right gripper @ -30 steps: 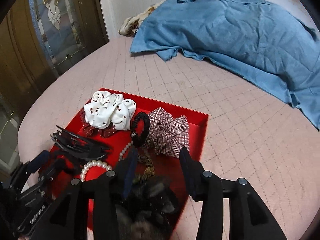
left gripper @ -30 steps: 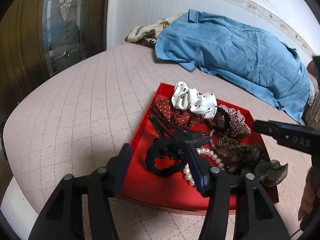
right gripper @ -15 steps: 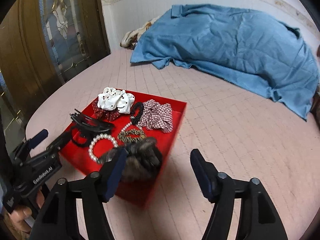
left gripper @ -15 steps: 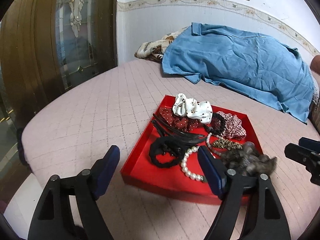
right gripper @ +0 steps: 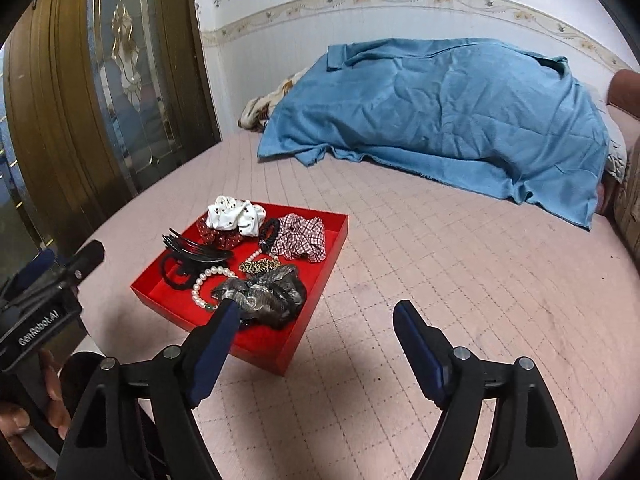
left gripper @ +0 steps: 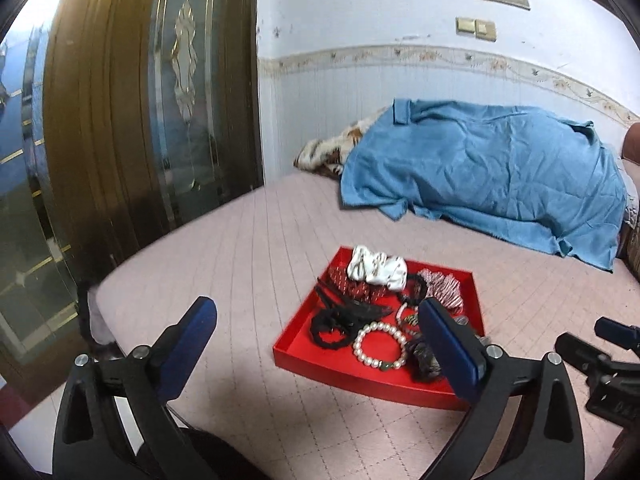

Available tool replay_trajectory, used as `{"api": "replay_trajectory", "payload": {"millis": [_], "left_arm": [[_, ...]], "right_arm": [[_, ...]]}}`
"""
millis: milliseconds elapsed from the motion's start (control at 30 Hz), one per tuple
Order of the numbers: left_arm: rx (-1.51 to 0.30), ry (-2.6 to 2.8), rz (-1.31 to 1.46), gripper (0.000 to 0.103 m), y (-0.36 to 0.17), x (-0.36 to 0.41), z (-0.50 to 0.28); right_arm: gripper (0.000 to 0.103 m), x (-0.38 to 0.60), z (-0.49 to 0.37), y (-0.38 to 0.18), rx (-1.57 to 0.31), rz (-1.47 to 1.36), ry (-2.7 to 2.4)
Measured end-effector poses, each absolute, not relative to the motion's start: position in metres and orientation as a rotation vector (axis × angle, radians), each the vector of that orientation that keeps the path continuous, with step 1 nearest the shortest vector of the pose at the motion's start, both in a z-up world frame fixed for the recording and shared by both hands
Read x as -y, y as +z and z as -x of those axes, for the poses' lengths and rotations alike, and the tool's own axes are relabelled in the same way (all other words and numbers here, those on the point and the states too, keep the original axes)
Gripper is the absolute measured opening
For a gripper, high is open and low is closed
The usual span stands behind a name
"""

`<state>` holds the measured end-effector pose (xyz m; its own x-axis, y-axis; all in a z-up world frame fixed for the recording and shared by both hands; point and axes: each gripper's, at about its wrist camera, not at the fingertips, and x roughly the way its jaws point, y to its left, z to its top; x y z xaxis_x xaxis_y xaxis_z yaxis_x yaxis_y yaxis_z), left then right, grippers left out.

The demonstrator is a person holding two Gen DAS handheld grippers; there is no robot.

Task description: Organize jewelry

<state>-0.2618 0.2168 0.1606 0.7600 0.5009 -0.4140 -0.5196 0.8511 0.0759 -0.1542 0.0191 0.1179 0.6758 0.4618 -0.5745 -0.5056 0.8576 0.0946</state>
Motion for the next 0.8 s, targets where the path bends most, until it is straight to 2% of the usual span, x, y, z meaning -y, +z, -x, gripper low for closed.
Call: {"api": "replay_trajectory", "payload": {"millis": [367,800], "left_arm": [[-0.378,0.572,0.021,0.103,0.185,-0.188,0.282],[-0.43,0.5,0.013,0.103,0.186,-0.166,0.284]], "right_arm": [[0.086,0.003,0.169,0.121,-0.603,0.028,0.537],[0.088,0.013,0.183,0.122,-0.568,0.039,0.53]]}}
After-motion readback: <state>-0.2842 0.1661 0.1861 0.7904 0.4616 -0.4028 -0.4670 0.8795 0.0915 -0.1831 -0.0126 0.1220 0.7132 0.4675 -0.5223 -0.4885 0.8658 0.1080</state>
